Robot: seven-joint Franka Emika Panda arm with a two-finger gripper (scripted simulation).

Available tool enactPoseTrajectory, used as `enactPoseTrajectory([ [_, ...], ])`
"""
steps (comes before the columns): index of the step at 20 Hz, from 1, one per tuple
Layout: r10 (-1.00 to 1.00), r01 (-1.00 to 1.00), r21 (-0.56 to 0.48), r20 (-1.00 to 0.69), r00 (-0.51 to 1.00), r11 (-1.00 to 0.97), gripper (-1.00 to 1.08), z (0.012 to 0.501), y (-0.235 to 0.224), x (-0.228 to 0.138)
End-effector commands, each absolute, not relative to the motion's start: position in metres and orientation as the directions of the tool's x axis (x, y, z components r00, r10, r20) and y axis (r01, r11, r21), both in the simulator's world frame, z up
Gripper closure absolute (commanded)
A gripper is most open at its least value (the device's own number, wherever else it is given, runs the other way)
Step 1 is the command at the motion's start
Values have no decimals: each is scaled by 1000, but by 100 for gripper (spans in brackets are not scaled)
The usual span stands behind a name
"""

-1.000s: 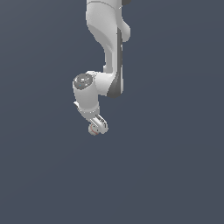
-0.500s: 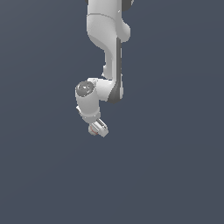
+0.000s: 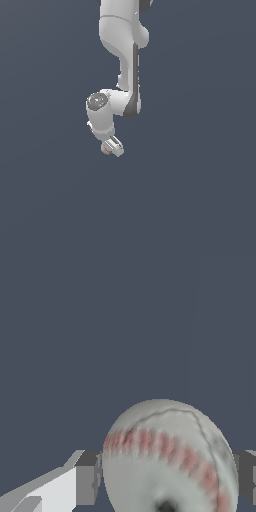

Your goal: Pick up the object and move it to a goal position.

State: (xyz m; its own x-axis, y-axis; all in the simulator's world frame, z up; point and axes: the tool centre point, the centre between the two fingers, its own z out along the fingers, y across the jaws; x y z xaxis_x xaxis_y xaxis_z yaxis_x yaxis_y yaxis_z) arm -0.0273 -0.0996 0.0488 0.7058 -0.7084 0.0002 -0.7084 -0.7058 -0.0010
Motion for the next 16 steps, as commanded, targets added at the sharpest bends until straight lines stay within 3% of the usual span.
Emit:
enactPoseTrajectory([
  [1, -708, -708, -1, 0, 706, -706, 108, 49, -100, -27],
  [16, -709, -709, -2, -1, 705, -705, 108, 93, -115, -64],
])
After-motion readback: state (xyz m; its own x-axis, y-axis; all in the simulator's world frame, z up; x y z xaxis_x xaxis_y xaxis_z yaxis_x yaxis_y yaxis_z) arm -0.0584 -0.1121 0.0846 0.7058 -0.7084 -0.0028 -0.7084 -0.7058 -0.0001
